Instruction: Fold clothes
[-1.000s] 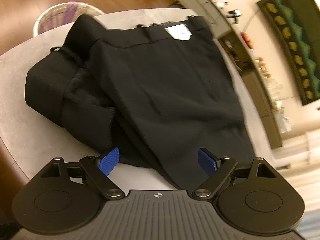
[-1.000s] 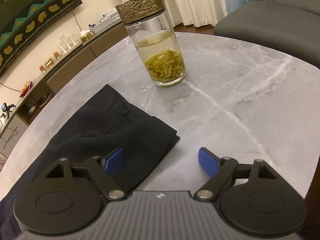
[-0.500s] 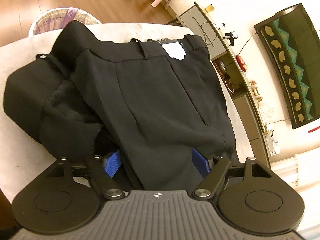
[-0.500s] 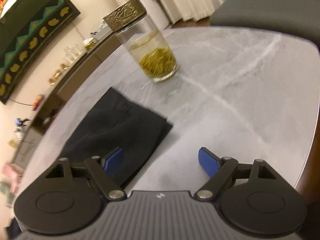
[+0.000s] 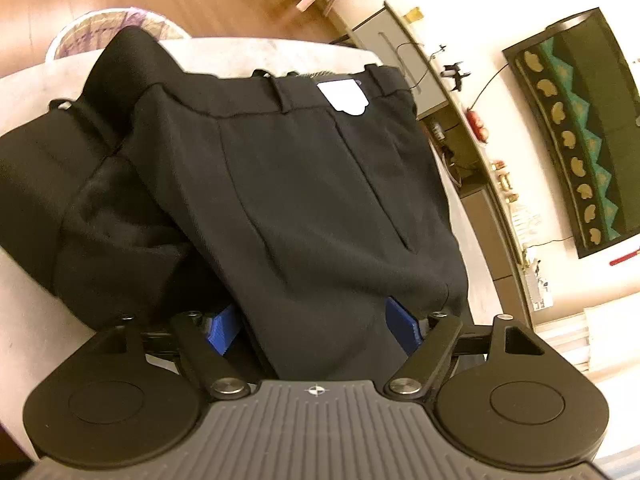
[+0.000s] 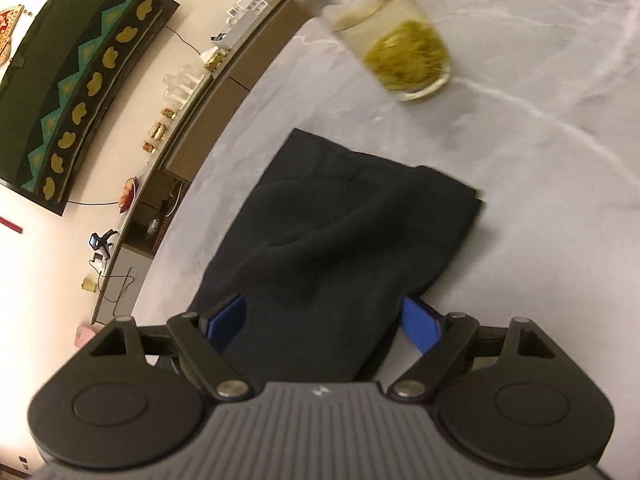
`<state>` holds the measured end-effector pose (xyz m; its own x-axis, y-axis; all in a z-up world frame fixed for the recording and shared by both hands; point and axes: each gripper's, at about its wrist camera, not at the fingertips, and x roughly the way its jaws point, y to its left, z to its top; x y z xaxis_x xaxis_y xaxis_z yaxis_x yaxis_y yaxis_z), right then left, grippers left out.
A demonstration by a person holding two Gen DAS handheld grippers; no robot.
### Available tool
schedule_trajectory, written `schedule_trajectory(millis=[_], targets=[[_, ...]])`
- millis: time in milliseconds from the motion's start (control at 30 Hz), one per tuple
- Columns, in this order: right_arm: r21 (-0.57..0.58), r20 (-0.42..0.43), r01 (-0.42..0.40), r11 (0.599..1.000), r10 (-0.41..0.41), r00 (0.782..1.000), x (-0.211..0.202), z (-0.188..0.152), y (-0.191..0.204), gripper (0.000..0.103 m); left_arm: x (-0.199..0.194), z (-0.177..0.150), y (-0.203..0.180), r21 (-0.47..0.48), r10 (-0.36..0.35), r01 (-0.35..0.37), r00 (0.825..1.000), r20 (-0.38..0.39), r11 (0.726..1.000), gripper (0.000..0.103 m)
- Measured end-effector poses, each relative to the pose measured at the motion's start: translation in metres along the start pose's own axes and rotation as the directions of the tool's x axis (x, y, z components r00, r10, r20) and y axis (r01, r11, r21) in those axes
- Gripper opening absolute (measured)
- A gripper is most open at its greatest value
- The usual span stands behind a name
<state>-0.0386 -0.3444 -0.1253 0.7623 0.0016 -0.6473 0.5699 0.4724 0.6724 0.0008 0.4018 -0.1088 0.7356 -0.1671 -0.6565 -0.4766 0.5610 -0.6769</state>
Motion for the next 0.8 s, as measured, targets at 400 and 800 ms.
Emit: schedule_trajectory(millis=[400, 800], targets=[[-0.241, 0.037, -0.007, 0.971, 0.017, 0.999, 0.026, 0.023, 0.081, 0.003, 0.023, 0.07, -0.112, 0.245, -0.105, 0.072, 0.987, 0.125, 0.967, 0.0], [-0.394, 0.267, -0.185, 0.9, 0.305, 0.914, -0.046, 0.141, 0.266, 0.002, -0.033, 0.168, -0.322, 0.454, -0.363, 0.214, 0.892, 0.271, 0.865, 0.0]])
